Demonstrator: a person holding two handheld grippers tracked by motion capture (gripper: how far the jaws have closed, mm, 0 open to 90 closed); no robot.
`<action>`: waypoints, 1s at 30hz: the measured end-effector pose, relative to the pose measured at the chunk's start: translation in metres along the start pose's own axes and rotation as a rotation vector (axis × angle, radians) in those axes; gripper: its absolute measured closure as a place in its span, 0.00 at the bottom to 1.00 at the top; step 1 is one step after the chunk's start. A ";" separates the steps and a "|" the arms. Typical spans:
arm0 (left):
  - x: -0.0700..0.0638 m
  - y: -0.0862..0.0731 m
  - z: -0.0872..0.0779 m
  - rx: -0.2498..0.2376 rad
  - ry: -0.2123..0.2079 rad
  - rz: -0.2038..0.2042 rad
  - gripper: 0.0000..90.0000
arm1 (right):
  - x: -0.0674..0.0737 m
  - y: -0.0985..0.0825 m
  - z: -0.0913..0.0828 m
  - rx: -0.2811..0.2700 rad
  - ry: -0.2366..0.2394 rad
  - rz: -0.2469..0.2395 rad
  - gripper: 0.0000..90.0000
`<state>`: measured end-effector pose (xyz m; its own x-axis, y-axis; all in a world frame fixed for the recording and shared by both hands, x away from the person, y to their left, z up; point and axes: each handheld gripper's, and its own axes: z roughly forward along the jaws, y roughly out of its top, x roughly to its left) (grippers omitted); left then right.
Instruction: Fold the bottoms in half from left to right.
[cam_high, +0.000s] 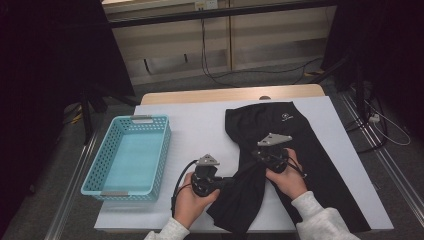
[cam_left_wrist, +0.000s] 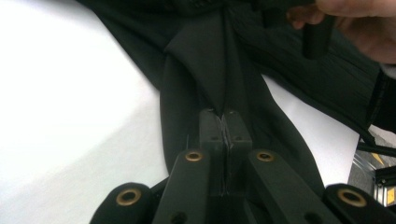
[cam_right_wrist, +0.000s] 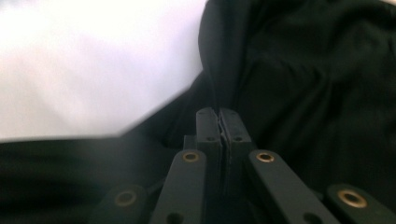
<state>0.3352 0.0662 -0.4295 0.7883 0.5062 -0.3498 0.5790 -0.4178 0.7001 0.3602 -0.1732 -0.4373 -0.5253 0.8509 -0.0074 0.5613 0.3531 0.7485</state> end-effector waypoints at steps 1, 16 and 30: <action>-0.001 0.000 0.001 0.004 0.003 0.000 0.99 | -0.001 -0.003 -0.002 0.008 -0.007 0.001 0.98; 0.002 -0.002 0.002 0.008 0.000 -0.002 0.99 | 0.006 0.014 0.014 -0.062 -0.055 -0.073 0.52; 0.004 -0.005 0.002 0.013 0.006 -0.015 0.99 | 0.024 0.040 0.077 0.031 -0.011 -0.172 0.57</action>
<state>0.3360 0.0692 -0.4362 0.7785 0.5167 -0.3564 0.5931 -0.4197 0.6871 0.4187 -0.1087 -0.4588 -0.6082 0.7811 -0.1413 0.4835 0.5057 0.7145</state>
